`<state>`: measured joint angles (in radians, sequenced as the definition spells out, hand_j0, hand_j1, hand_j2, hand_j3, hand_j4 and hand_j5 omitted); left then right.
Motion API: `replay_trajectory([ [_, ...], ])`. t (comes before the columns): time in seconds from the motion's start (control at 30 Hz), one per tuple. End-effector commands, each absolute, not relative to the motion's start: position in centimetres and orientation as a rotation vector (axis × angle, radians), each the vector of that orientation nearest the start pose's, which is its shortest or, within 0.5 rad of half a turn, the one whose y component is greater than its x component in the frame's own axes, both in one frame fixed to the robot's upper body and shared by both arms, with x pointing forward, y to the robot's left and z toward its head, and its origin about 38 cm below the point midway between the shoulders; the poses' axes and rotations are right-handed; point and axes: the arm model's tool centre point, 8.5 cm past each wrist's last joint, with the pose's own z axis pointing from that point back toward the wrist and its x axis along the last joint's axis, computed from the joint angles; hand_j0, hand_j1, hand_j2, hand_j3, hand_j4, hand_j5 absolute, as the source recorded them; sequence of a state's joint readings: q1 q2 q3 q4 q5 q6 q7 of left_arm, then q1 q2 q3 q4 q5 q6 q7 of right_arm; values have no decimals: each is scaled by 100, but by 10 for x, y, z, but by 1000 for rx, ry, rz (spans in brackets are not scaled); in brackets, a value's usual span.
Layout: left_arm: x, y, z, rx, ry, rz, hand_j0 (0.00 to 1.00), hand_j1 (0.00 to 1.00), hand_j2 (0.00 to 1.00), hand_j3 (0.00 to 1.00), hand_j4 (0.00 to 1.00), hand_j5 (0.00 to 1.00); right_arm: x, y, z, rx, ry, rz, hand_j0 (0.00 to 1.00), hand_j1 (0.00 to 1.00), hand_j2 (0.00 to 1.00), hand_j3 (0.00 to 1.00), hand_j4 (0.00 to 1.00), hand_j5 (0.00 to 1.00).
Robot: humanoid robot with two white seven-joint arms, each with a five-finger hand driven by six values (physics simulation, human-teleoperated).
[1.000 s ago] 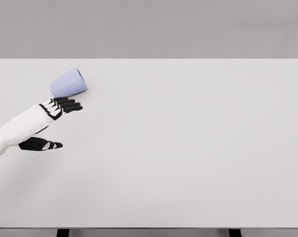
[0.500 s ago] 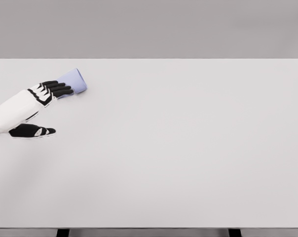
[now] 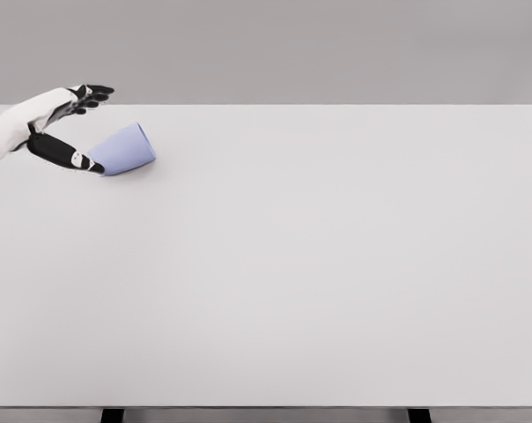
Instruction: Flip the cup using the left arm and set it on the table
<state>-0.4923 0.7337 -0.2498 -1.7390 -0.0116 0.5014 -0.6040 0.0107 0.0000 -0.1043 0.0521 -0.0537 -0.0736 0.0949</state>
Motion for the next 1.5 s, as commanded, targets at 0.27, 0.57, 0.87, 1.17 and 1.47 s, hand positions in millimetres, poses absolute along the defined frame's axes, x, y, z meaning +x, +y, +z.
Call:
replay_trajectory([
  [0.27, 465, 298, 233, 500, -1099, -1023, 100, 100, 100, 100, 100, 100, -16, -263, -261, 2, -25, -156, 100, 100, 100, 100, 100, 100],
  [0.57, 491, 281, 204, 512, -996, -1053, 100, 100, 100, 100, 100, 100, -16, -263, -261, 2, -25, -156, 100, 100, 100, 100, 100, 100],
  [0.87, 496, 270, 208, 489, -1021, -1043, 100, 100, 100, 100, 100, 100, -16, -263, -261, 2, -25, -156, 100, 100, 100, 100, 100, 100],
  [1.17, 513, 296, 192, 499, -923, -977, 100, 100, 100, 100, 100, 100, -16, -263, -261, 2, -25, -156, 100, 100, 100, 100, 100, 100],
  [1.47, 523, 293, 188, 486, -900, -963, 100, 100, 100, 100, 100, 100, -16, -263, -261, 2, -25, -156, 100, 100, 100, 100, 100, 100],
])
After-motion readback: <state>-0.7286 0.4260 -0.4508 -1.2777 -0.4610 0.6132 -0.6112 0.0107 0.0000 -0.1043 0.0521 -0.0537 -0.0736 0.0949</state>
